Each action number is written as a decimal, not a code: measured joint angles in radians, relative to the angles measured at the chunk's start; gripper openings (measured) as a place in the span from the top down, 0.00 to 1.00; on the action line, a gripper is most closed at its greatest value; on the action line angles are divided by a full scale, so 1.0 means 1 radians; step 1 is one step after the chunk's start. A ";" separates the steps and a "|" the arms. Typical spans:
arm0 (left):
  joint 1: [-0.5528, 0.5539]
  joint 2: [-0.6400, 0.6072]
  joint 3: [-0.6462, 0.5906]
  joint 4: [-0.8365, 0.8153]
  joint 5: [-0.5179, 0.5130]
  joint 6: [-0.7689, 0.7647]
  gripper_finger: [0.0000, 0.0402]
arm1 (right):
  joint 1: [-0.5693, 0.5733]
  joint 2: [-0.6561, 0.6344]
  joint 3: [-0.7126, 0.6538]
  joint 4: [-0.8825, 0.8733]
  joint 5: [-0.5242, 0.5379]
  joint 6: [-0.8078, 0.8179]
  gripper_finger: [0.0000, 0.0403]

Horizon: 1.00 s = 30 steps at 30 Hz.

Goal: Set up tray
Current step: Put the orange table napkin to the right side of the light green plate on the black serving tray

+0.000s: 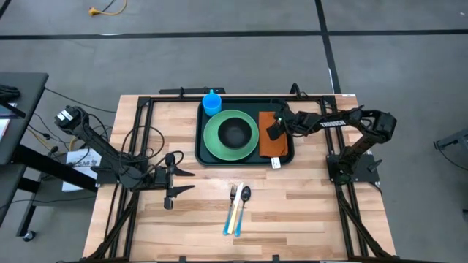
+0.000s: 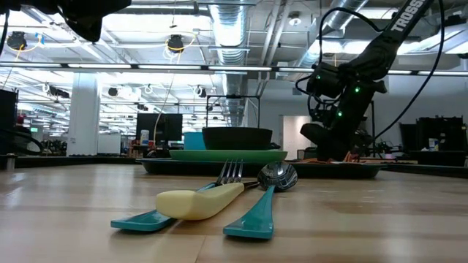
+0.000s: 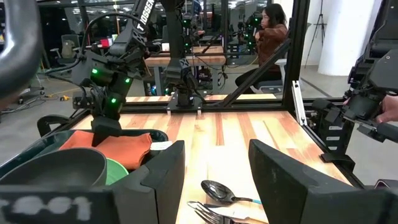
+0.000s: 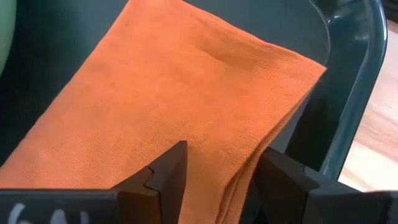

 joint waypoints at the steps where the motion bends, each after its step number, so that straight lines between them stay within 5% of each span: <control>1: 0.000 0.000 0.000 0.000 0.000 0.000 0.58 | 0.000 0.000 0.000 -0.001 0.000 -0.002 0.58; 15: 0.000 0.000 0.000 -0.001 -0.005 0.000 0.58 | 0.000 0.000 0.000 -0.018 0.001 -0.043 0.55; 30: 0.000 0.000 0.000 -0.002 -0.004 0.000 0.58 | 0.000 -0.016 0.000 -0.026 0.000 -0.043 0.37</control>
